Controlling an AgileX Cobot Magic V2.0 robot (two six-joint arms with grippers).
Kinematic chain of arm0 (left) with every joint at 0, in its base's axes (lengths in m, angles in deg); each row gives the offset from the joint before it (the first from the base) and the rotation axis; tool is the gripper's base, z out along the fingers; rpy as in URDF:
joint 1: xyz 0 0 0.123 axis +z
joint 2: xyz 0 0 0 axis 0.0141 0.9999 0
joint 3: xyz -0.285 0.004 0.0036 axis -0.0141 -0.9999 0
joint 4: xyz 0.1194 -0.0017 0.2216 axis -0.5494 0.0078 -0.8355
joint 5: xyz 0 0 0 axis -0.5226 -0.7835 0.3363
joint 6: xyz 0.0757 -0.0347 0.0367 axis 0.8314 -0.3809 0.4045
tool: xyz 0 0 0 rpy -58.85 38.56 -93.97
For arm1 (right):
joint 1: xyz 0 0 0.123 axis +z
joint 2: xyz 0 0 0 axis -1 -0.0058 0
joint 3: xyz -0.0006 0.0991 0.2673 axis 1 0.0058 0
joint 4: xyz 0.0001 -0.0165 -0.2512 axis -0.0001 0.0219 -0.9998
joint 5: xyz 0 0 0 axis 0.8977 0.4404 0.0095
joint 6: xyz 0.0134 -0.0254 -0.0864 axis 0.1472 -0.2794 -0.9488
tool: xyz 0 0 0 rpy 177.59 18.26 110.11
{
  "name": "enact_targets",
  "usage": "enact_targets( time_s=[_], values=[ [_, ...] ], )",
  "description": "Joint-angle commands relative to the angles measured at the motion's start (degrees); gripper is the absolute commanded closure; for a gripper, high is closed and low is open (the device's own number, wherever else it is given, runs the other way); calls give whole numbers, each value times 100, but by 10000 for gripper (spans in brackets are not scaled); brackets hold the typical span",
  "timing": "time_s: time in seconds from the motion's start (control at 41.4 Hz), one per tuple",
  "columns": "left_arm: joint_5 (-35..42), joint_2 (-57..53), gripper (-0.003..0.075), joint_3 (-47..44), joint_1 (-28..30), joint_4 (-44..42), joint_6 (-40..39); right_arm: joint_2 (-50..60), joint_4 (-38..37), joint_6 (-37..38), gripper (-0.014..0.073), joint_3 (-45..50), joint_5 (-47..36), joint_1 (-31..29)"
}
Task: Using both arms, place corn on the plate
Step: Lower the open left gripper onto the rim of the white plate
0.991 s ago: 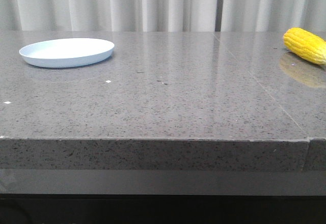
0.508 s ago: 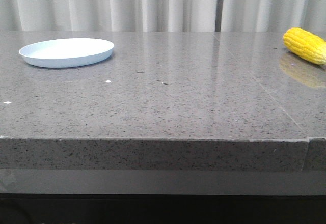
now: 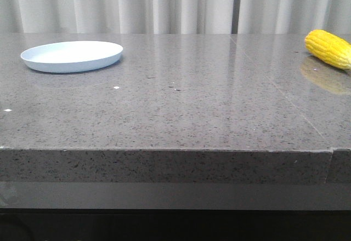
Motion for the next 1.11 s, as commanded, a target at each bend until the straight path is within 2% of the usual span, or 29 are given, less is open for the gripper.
enact_targets(
  time_s=[0.0,0.169,0.459,0.653,1.088],
  values=[
    [292,450,167,441,-48,-13,15,-76,-66,-48,33,-174,-390,-36],
    [370,1479,190,1066,63,-69,28,-76,-66,-48,33,-174,-390,-36],
    [185,2911,269,2478,472,764,349,-76,-66,-48,33,-174,-390,-36],
    [93,3678,270,3199,472,1273,708,-76,-66,-48,33,-174,-390,-36],
    [226,4808,270,4186,472,1287,708,-76,-66,-48,33,-174,-390,-36]
  ],
)
